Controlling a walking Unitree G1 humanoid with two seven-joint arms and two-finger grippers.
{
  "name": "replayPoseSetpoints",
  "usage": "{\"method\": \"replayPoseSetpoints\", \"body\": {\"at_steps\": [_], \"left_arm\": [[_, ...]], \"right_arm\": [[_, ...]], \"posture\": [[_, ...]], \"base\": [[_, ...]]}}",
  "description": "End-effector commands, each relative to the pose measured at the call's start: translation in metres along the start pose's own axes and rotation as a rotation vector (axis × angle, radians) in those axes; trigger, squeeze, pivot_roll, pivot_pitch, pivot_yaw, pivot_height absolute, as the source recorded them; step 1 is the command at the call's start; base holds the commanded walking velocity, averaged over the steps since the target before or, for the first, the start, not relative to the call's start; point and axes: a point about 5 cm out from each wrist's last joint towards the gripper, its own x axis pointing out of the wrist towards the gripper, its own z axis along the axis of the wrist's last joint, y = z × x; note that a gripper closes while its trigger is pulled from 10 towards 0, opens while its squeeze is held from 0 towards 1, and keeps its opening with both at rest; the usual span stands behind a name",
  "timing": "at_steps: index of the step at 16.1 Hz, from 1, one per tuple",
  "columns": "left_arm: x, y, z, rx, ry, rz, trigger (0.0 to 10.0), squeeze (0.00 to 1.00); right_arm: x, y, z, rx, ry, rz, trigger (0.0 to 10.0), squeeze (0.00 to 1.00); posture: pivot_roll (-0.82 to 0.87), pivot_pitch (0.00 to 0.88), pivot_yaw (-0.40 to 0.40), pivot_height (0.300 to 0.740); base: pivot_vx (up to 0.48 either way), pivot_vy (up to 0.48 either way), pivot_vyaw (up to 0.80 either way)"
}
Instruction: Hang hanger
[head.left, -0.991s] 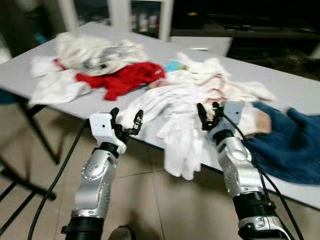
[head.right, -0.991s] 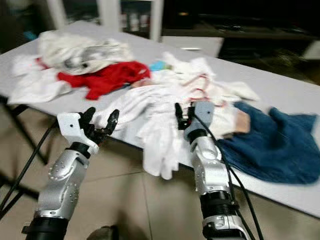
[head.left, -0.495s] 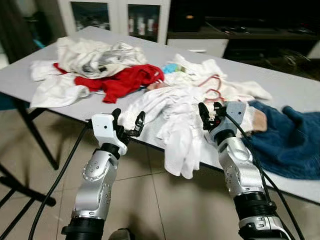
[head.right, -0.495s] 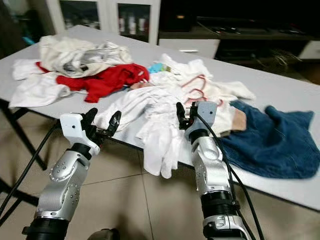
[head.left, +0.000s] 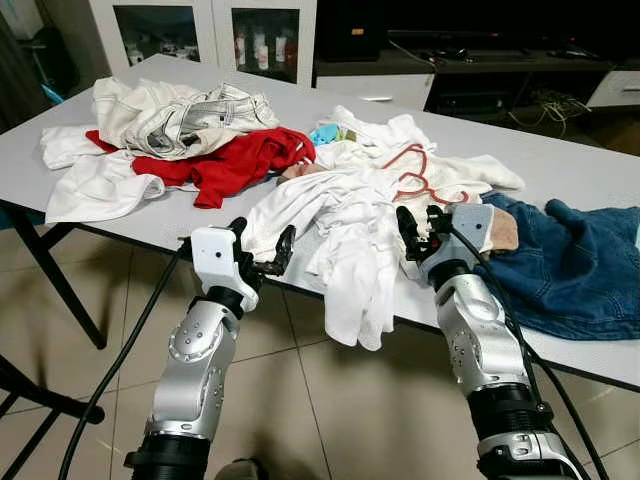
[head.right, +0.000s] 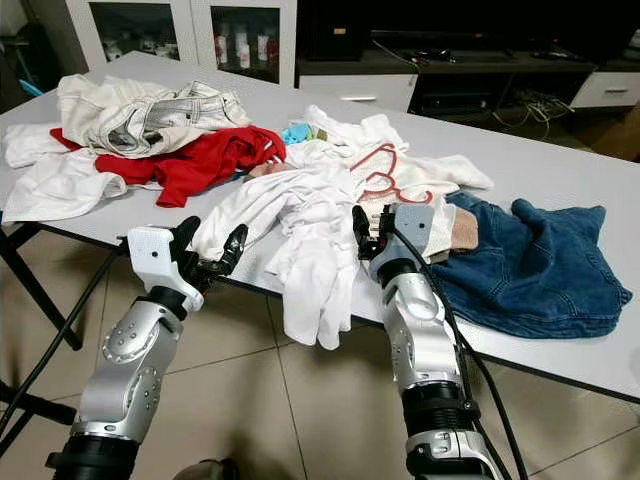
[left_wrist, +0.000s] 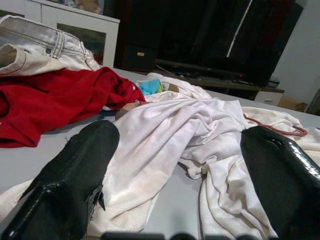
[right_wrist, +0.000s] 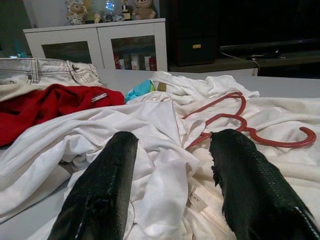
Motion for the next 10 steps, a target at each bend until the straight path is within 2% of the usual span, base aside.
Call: {"method": "replayPoseSetpoints", "body": {"at_steps": [1,9,10], "left_arm": [[0.0025,-0.0048,0.0001,0.013,0.002,-0.02,10.0,0.0],[0.0034,-0.0043,-0.0006,0.011,0.006,-0.021,10.0,0.0],[0.0036,-0.0043,-0.0007,0.011,0.007,-0.021,10.0,0.0]], "right_arm": [[0.0002,-0.0015,0.005,-0.003,-0.015,-0.004,10.0,0.0],[0.0012,-0.0002,0.0045,-0.01,-0.01,0.001,10.0,0.0],[0.0014,-0.0002,0.0045,-0.01,-0.01,0.001,10.0,0.0]], "posture": [[-0.01,0.0,-0.056,0.74],[-0.01,0.0,-0.053,0.74],[-0.01,0.0,-0.053,0.74]], "base": [[0.0,-0.42,0.0],[0.0,-0.424,0.0],[0.0,0.0,0.0]]}}
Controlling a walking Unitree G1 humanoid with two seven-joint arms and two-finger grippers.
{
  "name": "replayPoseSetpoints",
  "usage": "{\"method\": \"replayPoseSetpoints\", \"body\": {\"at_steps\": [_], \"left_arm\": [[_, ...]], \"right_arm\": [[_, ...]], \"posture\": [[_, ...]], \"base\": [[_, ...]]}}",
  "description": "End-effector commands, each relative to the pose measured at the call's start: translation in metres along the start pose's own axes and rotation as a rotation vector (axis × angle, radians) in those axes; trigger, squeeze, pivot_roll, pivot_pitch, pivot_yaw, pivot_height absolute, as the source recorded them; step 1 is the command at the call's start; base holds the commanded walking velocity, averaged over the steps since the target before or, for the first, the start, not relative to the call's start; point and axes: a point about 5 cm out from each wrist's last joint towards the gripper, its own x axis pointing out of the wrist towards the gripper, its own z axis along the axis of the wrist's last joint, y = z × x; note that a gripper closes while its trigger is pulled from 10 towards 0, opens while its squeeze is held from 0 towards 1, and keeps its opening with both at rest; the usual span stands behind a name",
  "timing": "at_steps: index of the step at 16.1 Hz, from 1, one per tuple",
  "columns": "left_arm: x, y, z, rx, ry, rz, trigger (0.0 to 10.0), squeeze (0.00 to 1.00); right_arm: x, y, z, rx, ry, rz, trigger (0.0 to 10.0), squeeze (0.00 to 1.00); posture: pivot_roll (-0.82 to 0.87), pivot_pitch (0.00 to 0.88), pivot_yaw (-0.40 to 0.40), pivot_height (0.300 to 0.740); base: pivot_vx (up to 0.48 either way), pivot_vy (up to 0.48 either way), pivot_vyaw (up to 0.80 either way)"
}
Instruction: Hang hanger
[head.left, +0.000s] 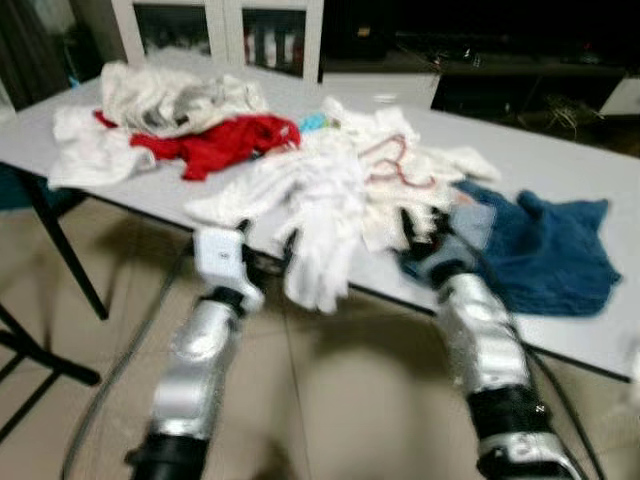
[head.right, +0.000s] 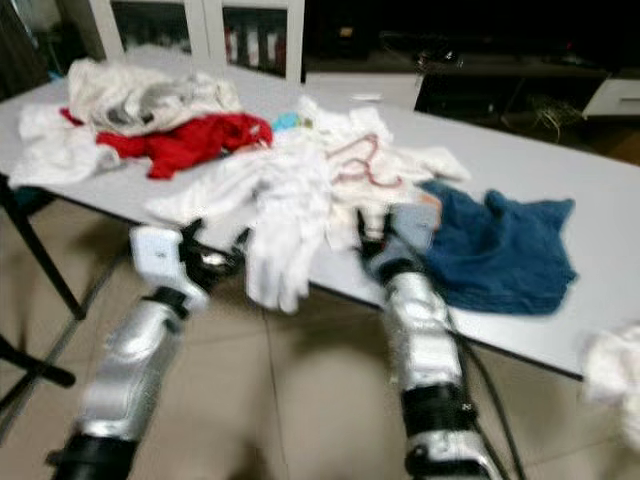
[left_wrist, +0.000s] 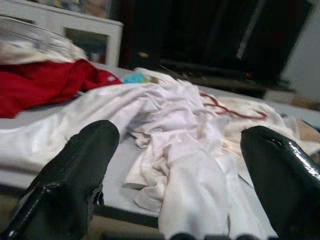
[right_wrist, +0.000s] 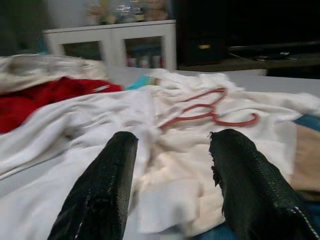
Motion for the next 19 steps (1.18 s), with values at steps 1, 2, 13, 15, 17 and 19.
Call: {"method": "replayPoseSetpoints", "body": {"at_steps": [1,2,13,15,17,19], "left_arm": [[0.0035,-0.0089,-0.0015,-0.019,0.005,-0.024,10.0,0.0],[0.0036,-0.0089,-0.0015,-0.022,0.005,-0.023,10.0,0.0],[0.006,-0.0084,0.0,-0.041,-0.008,-0.027,10.0,0.0],[0.007,-0.0068,0.0015,-0.022,-0.012,-0.036,10.0,0.0],[0.0084,-0.0044,0.0027,-0.017,-0.013,-0.036,10.0,0.0],[0.0097,-0.0039,0.0036,-0.005,-0.014,-0.044,10.0,0.0]], "right_arm": [[0.0006,-0.0084,0.0057,-0.013,-0.013,-0.02,10.0,0.0],[0.0007,-0.0082,0.0057,-0.014,-0.012,-0.02,10.0,0.0],[0.0028,-0.0052,0.0058,-0.032,-0.005,0.007,10.0,0.0],[0.0032,-0.005,0.0058,-0.036,-0.003,0.013,10.0,0.0],[0.0034,-0.005,0.0057,-0.039,0.001,0.015,10.0,0.0],[0.0039,-0.0049,0.0058,-0.044,0.003,0.019,10.0,0.0]], "posture": [[-0.01,0.0,-0.053,0.74],[-0.01,0.0,-0.053,0.74],[0.0,0.0,-0.054,0.74],[0.0,0.0,-0.054,0.74],[0.0,0.0,-0.054,0.74],[-0.01,0.0,-0.054,0.74]], "base": [[0.0,0.0,0.0],[0.0,0.0,0.0],[0.0,0.0,0.0],[0.0,0.0,0.0],[0.0,0.0,0.0],[0.0,0.0,0.0]]}}
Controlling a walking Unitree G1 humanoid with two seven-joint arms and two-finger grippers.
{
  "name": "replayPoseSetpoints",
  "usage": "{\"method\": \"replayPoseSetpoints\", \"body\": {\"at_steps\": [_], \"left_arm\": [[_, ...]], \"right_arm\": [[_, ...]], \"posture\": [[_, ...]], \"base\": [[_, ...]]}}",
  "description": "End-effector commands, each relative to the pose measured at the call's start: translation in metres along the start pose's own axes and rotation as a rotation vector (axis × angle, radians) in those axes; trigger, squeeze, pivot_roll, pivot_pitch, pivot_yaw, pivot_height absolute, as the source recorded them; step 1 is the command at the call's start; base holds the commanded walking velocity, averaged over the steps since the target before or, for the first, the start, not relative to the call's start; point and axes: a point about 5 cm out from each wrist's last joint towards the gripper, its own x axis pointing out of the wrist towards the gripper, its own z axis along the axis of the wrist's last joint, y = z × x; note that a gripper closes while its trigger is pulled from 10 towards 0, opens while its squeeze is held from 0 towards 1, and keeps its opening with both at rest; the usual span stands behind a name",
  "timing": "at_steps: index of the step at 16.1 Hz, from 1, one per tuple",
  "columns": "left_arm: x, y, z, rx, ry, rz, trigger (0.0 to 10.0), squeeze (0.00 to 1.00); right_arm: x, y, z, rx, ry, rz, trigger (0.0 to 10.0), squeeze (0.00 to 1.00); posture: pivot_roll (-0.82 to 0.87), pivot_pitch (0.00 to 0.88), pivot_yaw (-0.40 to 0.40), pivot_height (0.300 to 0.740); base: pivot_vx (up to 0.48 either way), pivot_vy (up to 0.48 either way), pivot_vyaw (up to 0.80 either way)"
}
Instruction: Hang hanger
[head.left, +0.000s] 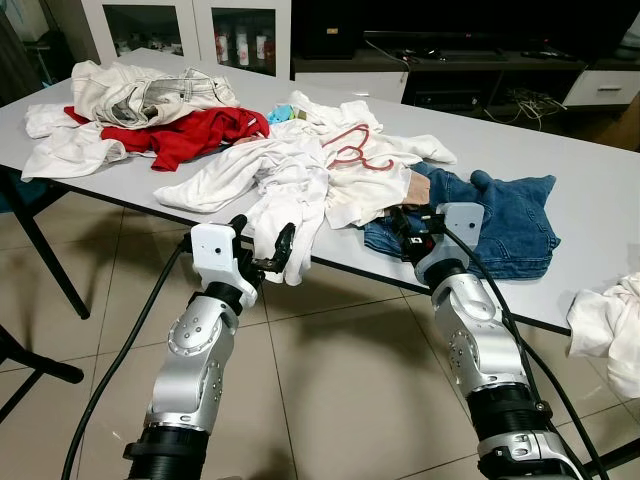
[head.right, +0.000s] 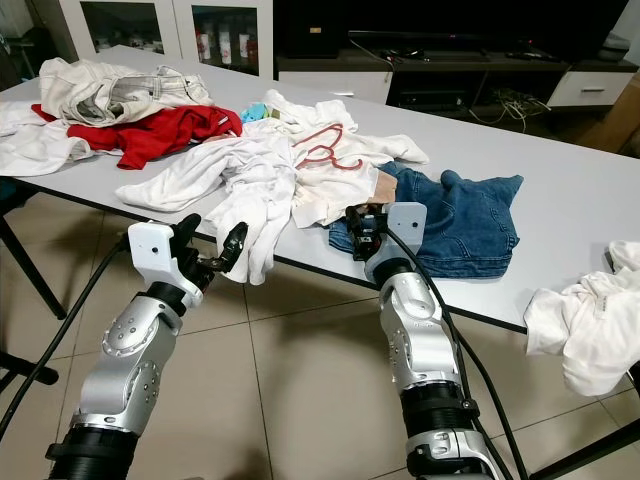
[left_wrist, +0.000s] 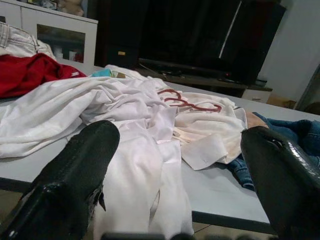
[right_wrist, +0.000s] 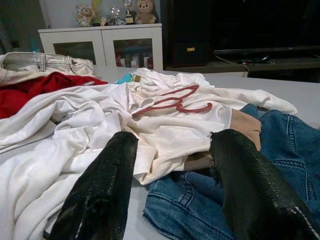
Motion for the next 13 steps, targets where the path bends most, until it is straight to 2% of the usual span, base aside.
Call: {"method": "replayPoseSetpoints", "body": {"at_steps": [1,4,7,10,13], "left_arm": [[0.005,-0.003,0.003,0.015,-0.008,-0.028,10.0,0.0],[0.004,-0.008,0.001,0.049,0.012,-0.066,10.0,0.0],[0.004,-0.009,0.004,0.1,0.004,-0.109,10.0,0.0],[0.005,-0.006,0.008,0.114,-0.006,-0.107,10.0,0.0],[0.004,-0.005,0.007,0.117,-0.007,-0.106,10.0,0.0]], "right_arm": [[0.004,-0.001,0.005,-0.03,-0.005,0.011,10.0,0.0],[0.005,-0.001,0.018,-0.158,-0.058,0.085,10.0,0.0],[0.01,-0.009,0.035,-0.318,-0.093,0.139,10.0,0.0],[0.017,-0.014,0.046,-0.358,-0.111,0.144,10.0,0.0],[0.022,-0.012,0.051,-0.397,-0.118,0.174,10.0,0.0]], "posture": [[-0.01,0.0,-0.053,0.74],[-0.01,0.0,-0.05,0.74],[0.0,0.0,-0.051,0.74],[0.0,0.0,-0.054,0.74],[0.01,0.0,-0.059,0.74]], "base": [[0.0,0.0,0.0],[0.0,0.0,0.0],[0.0,0.0,0.0],[0.275,0.0,0.0],[0.28,0.0,0.0]]}}
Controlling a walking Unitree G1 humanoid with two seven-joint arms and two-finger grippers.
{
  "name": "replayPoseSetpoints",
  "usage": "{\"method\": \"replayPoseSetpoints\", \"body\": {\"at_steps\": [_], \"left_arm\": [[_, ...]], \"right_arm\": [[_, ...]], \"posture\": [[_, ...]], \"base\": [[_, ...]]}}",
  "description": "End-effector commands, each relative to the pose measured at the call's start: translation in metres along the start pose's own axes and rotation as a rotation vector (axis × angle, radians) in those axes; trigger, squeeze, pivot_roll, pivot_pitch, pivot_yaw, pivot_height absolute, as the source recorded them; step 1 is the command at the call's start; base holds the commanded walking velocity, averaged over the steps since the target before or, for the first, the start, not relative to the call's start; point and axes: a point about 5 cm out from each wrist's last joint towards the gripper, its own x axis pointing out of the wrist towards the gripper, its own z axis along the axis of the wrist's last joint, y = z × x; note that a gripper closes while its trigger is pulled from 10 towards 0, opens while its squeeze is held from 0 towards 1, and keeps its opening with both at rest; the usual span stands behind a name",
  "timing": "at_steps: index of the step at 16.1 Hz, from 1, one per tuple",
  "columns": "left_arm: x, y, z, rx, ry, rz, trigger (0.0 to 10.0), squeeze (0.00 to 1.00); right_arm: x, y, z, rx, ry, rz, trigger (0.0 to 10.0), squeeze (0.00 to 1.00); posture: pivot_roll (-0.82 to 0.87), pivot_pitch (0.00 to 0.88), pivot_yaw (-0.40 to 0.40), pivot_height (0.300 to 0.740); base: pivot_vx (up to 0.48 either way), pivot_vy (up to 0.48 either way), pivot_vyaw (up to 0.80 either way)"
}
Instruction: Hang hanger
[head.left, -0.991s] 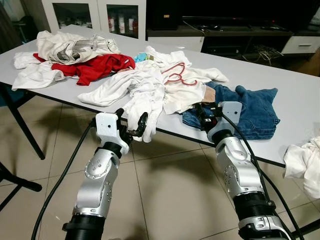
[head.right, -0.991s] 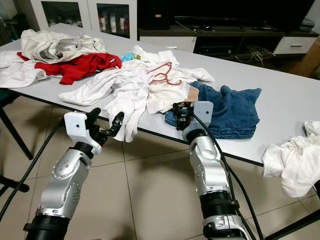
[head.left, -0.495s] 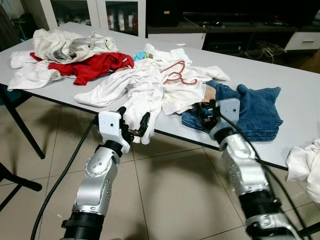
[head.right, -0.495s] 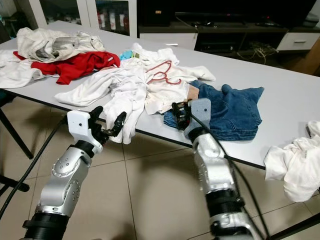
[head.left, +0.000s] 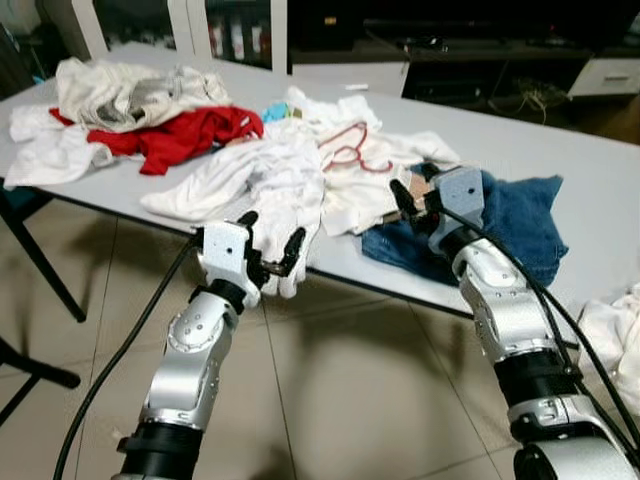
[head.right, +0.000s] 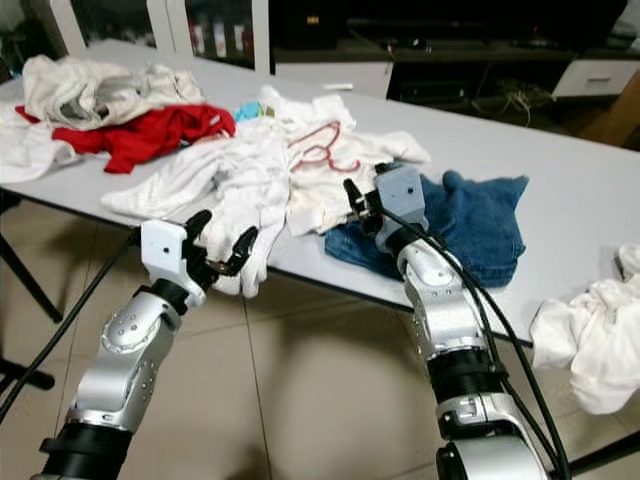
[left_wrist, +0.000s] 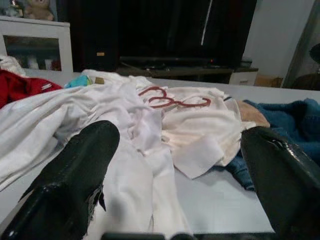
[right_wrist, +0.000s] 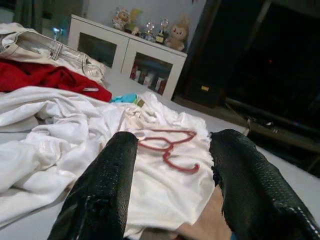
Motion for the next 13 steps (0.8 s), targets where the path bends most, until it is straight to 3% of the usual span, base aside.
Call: {"method": "replayPoseSetpoints", "body": {"at_steps": [1,13], "left_arm": [[0.0017,-0.0021,0.0038,0.011,-0.014,-0.011,10.0,0.0],[0.0006,-0.0019,0.004,0.01,-0.022,-0.008,10.0,0.0]], "right_arm": [[0.0051,-0.0053,0.0065,-0.037,-0.013,0.011,10.0,0.0],[0.0103,-0.0049,0.0063,-0.054,-0.015,0.042,10.0,0.0]], "posture": [[0.01,0.0,-0.059,0.74],[0.02,0.0,-0.06,0.74]], "base": [[0.274,0.0,0.0],[0.364,0.0,0.0]]}}
